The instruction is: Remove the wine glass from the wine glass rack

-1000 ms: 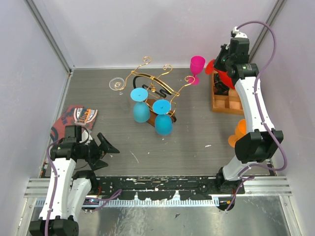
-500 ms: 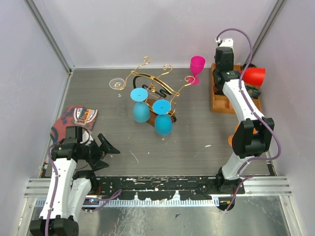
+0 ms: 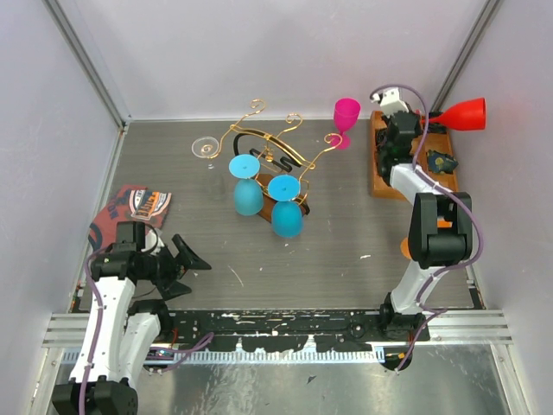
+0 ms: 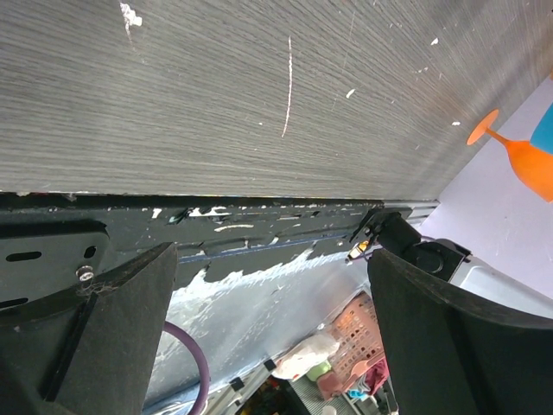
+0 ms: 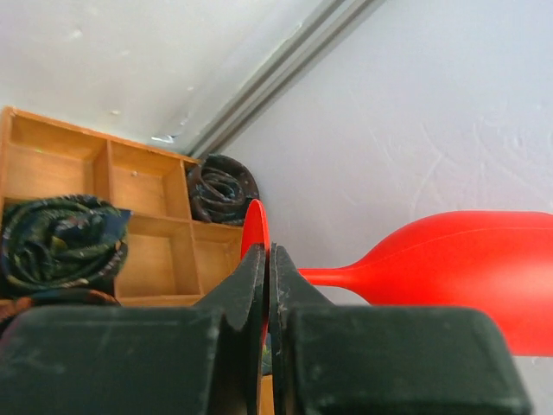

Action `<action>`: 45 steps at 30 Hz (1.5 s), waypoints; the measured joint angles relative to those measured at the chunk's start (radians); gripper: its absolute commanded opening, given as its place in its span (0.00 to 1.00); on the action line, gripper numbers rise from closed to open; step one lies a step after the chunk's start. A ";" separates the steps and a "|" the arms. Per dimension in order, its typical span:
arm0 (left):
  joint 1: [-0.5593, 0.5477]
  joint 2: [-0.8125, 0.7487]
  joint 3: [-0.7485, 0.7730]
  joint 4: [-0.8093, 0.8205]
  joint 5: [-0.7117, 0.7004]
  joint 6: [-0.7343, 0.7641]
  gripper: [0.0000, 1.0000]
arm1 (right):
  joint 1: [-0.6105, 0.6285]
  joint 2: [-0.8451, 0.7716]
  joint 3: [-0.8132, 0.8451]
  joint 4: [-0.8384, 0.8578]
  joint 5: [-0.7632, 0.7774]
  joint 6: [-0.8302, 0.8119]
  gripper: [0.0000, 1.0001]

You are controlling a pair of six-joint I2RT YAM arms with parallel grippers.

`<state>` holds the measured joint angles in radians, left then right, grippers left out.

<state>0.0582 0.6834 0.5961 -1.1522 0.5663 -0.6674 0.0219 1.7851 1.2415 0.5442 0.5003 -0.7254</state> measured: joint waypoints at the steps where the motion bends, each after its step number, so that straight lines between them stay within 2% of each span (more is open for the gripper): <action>1: 0.000 0.002 -0.003 0.004 0.000 0.000 0.98 | -0.007 0.000 -0.034 0.051 -0.008 -0.032 0.01; 5: 0.000 0.016 -0.011 0.018 0.000 0.002 0.98 | 0.000 0.036 -0.120 0.186 -0.024 -0.133 0.01; 10: 0.000 0.023 -0.011 0.036 0.002 0.002 0.98 | 0.046 0.124 -0.127 0.254 -0.017 -0.228 0.01; 19: 0.000 0.026 -0.042 0.065 0.021 0.002 0.98 | 0.102 0.260 -0.064 0.280 0.077 -0.344 0.01; 30: 0.000 0.032 -0.048 0.061 0.023 0.014 0.98 | 0.203 0.436 -0.009 0.445 0.176 -0.524 0.01; 45: 0.000 0.033 -0.048 0.061 0.024 0.020 0.98 | 0.288 0.484 -0.002 0.523 0.190 -0.634 0.01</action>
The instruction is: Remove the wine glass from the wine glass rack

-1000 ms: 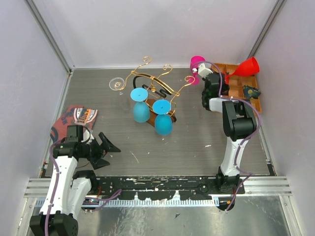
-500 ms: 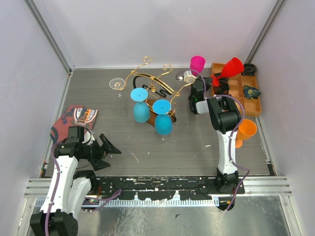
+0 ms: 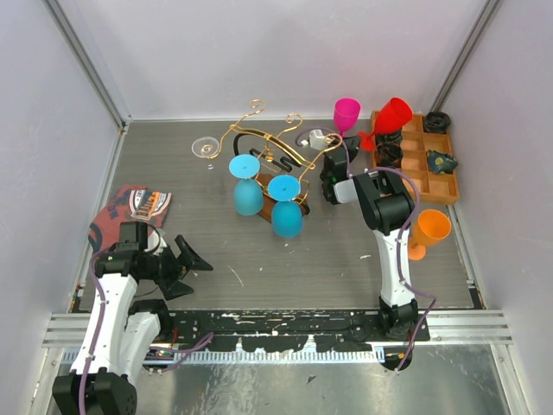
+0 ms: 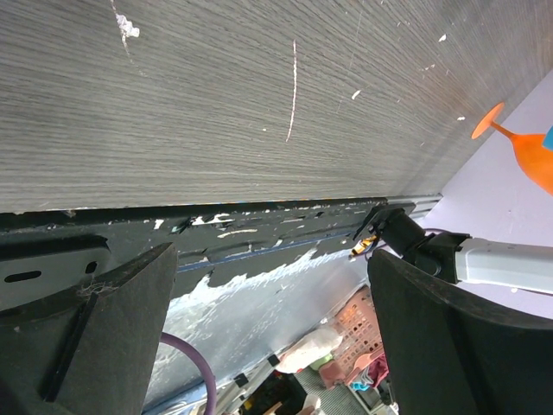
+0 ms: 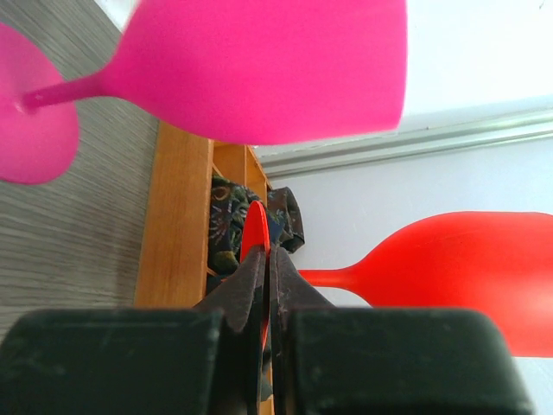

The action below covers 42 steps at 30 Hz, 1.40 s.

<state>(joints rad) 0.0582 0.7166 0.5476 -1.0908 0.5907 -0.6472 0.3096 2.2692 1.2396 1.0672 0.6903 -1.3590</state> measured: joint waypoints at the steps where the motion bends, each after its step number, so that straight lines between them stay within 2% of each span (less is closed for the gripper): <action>1: 0.000 0.001 0.000 0.000 0.001 0.000 0.98 | 0.004 0.005 0.006 -0.002 0.000 -0.002 0.01; 12: 0.000 0.011 0.000 0.000 0.003 0.014 0.98 | 0.034 0.018 0.015 -0.114 -0.014 0.014 0.01; 24: 0.000 0.034 0.000 0.001 0.003 0.019 0.98 | 0.038 0.106 0.049 -0.217 -0.001 0.085 0.01; 28: 0.000 0.045 0.000 0.001 0.003 0.023 0.98 | 0.043 0.107 0.060 -0.231 0.006 0.098 0.15; 30: 0.000 0.046 0.000 0.001 0.003 0.026 0.98 | 0.045 0.107 0.061 -0.234 0.006 0.108 0.18; 33: 0.000 0.045 0.000 0.001 0.004 0.027 0.98 | 0.050 0.107 0.060 -0.252 0.005 0.121 0.27; 39: 0.000 0.046 0.000 0.001 0.011 0.034 0.98 | 0.067 0.116 0.060 -0.262 0.005 0.136 0.30; 42: 0.000 0.049 0.000 0.000 0.015 0.041 0.98 | 0.073 0.120 0.059 -0.258 0.013 0.134 0.35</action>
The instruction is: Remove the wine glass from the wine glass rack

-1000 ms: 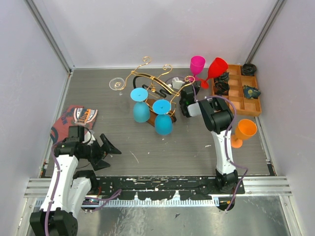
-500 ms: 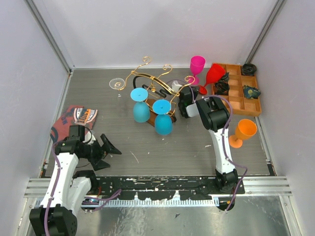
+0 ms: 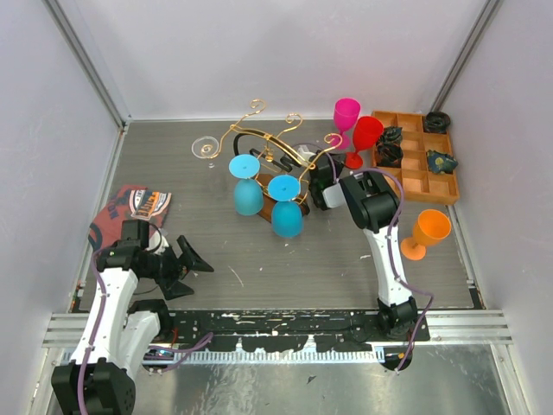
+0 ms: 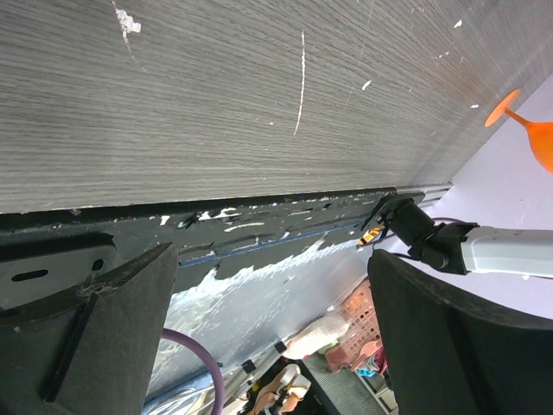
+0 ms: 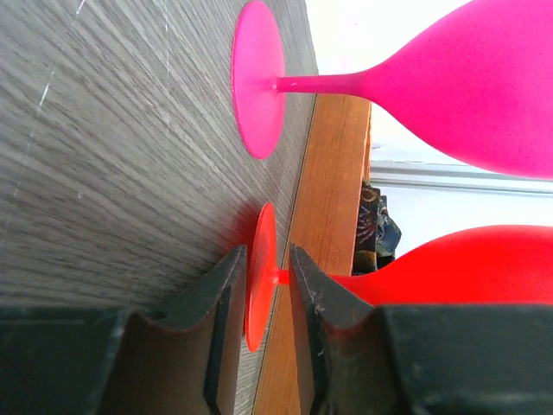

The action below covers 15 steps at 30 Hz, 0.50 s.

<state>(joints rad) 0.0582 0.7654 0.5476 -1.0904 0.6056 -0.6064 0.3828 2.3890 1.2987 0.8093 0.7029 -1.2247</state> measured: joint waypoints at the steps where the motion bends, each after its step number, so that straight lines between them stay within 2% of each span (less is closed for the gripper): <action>1: 0.000 0.002 0.000 0.000 0.000 0.002 0.98 | 0.002 0.000 -0.001 0.006 0.003 0.001 0.38; 7: 0.000 0.002 0.000 -0.002 0.000 0.011 0.98 | 0.002 -0.010 -0.016 0.043 0.020 0.011 0.49; 15: 0.000 -0.011 0.000 -0.019 0.000 0.018 0.98 | 0.002 -0.092 -0.080 -0.053 0.000 0.138 0.54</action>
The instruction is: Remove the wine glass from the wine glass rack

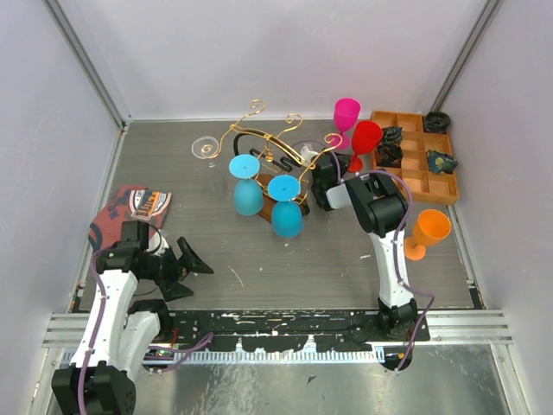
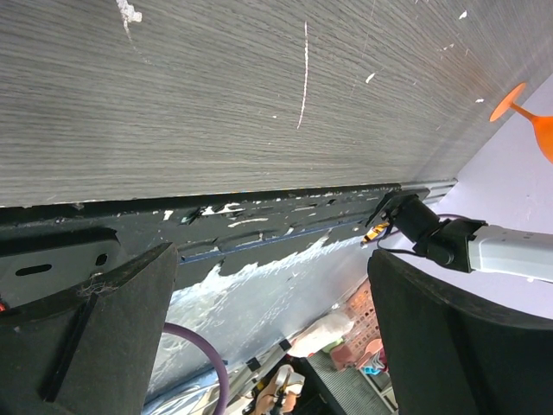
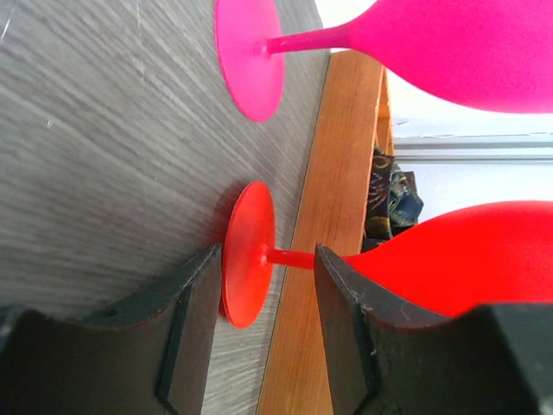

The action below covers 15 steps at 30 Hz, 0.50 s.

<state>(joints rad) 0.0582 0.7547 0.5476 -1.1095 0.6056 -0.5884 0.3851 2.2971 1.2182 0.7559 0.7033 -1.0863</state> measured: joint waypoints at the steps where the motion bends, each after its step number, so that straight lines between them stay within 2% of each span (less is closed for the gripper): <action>1: 0.000 -0.003 0.000 -0.002 0.000 0.001 0.98 | 0.000 -0.014 -0.008 -0.023 -0.005 0.021 0.55; 7: 0.000 -0.019 0.000 -0.013 0.002 0.001 0.98 | 0.000 -0.077 -0.024 -0.141 -0.018 0.119 0.63; 15: 0.000 -0.029 0.000 -0.020 0.007 0.001 0.98 | 0.000 -0.159 -0.038 -0.317 -0.077 0.231 0.66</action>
<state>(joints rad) 0.0582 0.7261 0.5476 -1.1294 0.6128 -0.5877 0.3851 2.1376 1.1801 0.4389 0.6258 -0.8555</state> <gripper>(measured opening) 0.982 0.650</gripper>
